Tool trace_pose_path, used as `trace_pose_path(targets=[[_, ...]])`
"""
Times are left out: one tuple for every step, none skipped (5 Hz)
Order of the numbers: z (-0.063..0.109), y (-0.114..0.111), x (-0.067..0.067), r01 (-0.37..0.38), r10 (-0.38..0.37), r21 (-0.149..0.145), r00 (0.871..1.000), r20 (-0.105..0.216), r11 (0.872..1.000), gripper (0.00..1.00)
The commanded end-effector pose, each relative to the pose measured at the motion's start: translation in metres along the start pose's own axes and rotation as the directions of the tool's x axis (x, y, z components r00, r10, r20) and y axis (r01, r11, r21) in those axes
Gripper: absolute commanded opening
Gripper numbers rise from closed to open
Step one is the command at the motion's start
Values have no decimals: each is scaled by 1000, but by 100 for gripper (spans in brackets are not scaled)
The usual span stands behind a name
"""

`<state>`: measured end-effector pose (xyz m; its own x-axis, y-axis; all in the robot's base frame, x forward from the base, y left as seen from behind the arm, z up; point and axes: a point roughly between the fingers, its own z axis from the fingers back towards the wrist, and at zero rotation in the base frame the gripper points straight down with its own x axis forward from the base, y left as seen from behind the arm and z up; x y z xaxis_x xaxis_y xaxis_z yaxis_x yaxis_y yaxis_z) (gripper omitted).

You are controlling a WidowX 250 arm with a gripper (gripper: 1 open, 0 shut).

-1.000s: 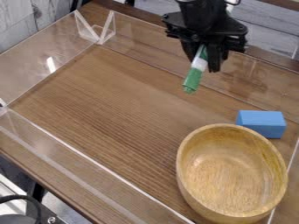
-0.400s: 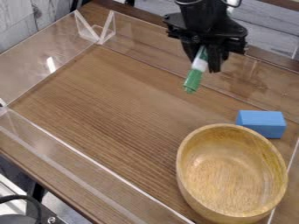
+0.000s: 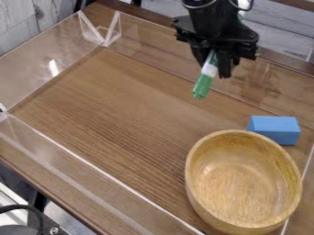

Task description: Remove the green marker from inside the brown bowl and put it on the table

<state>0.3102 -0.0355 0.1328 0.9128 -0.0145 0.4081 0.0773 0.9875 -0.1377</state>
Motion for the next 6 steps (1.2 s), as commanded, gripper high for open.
trace_pose_path(targets=[[8, 3, 7, 19, -19, 4, 999, 37, 1000, 0], [17, 12, -9, 59, -59, -2, 998, 33, 998, 0], [25, 22, -25, 91, -91, -7, 995, 27, 996, 0], [29, 31, -40, 112, -112, -10, 994, 10, 994, 0], [26, 35, -51, 122, -122, -10, 993, 2, 993, 0], [21, 39, -56, 124, -125, -6, 992, -9, 992, 0]])
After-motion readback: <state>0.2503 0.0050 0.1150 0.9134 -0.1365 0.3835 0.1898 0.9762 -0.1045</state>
